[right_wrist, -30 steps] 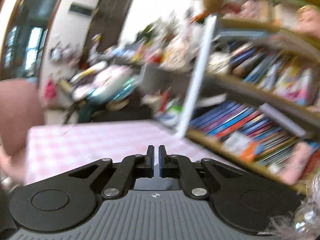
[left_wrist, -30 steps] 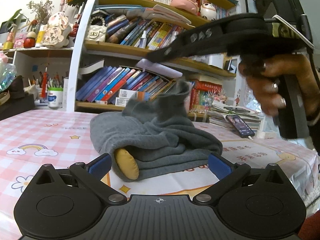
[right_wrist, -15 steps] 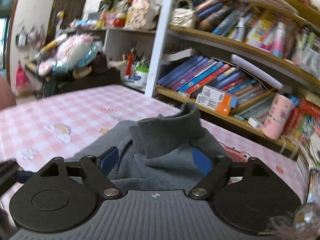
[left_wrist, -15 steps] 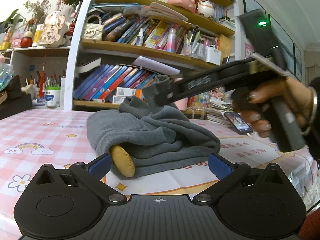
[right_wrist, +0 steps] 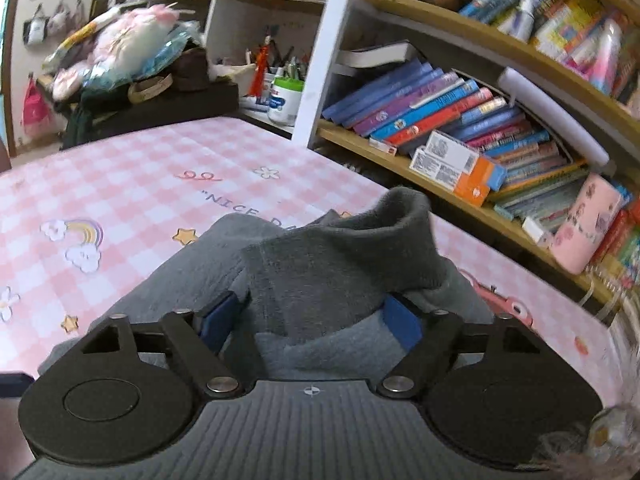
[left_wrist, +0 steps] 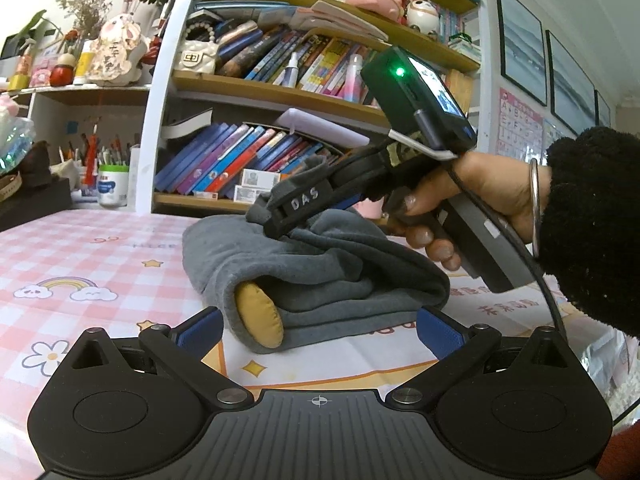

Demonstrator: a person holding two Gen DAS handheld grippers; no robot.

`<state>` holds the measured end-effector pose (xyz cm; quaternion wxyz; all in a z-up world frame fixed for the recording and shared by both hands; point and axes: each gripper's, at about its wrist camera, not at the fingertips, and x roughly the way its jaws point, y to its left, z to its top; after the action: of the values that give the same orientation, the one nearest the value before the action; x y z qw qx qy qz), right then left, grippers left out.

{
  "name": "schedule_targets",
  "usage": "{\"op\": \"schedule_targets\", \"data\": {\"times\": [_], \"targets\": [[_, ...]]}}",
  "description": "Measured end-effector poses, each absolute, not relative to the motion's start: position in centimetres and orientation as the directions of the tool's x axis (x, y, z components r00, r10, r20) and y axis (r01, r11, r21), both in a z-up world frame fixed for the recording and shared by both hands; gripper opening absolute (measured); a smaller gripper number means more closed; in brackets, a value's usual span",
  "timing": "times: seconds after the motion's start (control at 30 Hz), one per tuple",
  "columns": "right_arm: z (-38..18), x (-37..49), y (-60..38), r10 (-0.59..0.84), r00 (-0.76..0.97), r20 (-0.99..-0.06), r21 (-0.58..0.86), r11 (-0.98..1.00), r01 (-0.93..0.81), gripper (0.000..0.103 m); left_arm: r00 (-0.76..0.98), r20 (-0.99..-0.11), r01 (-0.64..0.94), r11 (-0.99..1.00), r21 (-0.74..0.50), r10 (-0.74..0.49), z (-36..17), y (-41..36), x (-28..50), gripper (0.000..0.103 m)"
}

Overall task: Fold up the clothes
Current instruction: 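Carry the held sleeve end up and over the stack with the right tool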

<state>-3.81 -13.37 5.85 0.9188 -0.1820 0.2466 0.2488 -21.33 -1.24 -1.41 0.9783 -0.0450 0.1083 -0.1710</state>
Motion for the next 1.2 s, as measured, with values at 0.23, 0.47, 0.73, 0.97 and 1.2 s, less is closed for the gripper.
{"op": "schedule_targets", "data": {"times": [0.23, 0.47, 0.73, 0.97, 1.2], "targets": [[7.2, -5.2, -14.2, 0.311, 0.830, -0.463, -0.279, 0.838, -0.470, 0.063, 0.915, -0.198, 0.333, 0.936, -0.118, -0.351, -1.5, -1.5, -21.3, 0.103], [4.4, -6.6, -10.4, 0.271, 0.834, -0.481, -0.481, 0.713, -0.510, 0.062, 0.919, -0.193, 0.328, 0.938, -0.115, -0.345, -1.5, -1.4, -21.5, 0.103], [6.1, -5.3, -13.0, 0.315, 0.823, -0.473, -0.297, 0.822, -0.486, 0.015, 0.920, -0.196, 0.320, 0.939, -0.125, -0.340, -1.5, -1.1, -21.3, 0.103], [10.5, -6.3, -21.0, 0.323, 0.891, -0.319, -0.002, 0.940, -0.341, 0.011, 0.920, -0.189, 0.328, 0.939, -0.101, -0.342, -1.3, -1.5, -21.6, 0.103], [13.0, -6.4, -30.9, 0.293, 0.920, -0.260, 0.305, 0.929, -0.210, 0.011, 0.946, -0.133, 0.277, 0.950, -0.143, -0.296, -0.7, -0.3, -21.8, 0.103]]}}
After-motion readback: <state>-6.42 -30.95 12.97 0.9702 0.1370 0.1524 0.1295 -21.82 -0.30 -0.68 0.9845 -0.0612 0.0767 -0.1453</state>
